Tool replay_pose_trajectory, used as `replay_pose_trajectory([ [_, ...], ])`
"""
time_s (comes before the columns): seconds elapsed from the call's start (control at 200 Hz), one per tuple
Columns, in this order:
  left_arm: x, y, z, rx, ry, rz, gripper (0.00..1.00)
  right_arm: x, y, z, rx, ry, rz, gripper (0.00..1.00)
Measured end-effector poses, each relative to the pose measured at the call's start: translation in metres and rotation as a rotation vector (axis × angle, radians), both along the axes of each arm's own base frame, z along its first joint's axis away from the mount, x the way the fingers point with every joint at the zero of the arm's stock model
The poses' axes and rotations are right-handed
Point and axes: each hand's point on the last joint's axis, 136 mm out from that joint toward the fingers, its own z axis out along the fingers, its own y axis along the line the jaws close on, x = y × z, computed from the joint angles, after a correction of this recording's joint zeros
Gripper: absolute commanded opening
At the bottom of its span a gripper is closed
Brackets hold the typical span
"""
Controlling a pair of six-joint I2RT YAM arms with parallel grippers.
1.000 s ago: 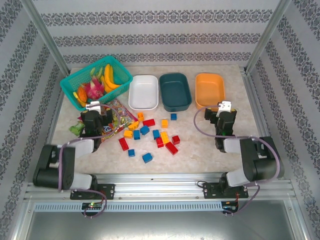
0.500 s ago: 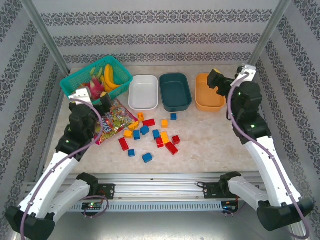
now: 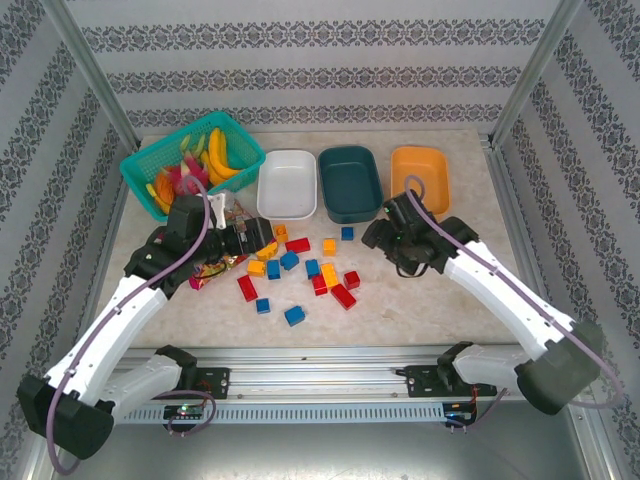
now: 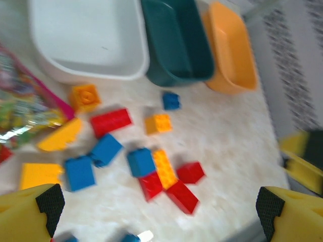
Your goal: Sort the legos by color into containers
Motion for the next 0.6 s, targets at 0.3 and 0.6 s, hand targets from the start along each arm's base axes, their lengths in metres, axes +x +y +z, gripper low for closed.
replay_pose_trajectory([
  [0.3, -0.04, -0.04, 0.004, -0.103, 0.033, -0.225, 1.0, 0.001, 0.042, -0.07, 0.128, 0.244, -0.17, 0.79],
  [0.6, -0.05, -0.057, -0.006, -0.114, 0.086, -0.302, 1.0, -0.001, 0.055, -0.108, 0.191, 0.341, -0.276, 0.72],
])
